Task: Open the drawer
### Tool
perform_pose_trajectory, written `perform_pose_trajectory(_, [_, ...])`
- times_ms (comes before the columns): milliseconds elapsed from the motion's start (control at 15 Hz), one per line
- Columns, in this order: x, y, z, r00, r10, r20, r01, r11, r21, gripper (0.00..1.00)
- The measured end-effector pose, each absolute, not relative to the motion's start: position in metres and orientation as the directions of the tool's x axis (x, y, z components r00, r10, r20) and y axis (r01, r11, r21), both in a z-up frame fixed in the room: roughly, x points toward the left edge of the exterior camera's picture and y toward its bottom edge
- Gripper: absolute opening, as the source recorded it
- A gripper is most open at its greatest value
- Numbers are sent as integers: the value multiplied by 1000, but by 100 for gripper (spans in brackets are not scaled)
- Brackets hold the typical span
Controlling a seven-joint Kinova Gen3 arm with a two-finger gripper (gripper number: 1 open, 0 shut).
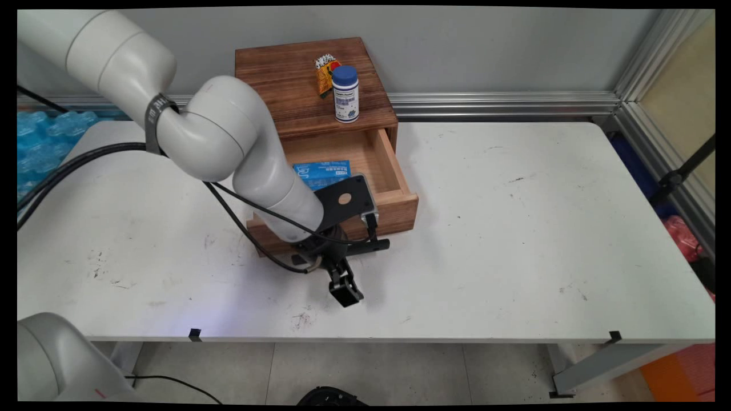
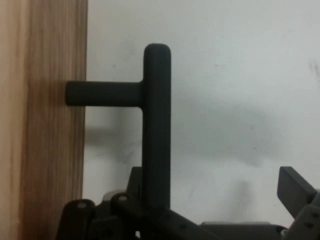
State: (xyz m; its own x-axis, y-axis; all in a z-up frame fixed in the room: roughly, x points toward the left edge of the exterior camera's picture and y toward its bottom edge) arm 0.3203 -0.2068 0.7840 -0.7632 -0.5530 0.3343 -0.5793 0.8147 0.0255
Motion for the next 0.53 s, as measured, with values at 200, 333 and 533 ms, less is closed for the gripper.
perform_pose_trajectory(200, [314, -201, 783, -763, -554, 333, -576, 816, 39, 100])
perform_pose_trajectory(333, [309, -196, 782, -763, -554, 332, -573, 818, 50, 100])
perform_pose_trajectory(533, [303, -189, 782, -765, -552, 332, -566, 822, 65, 100])
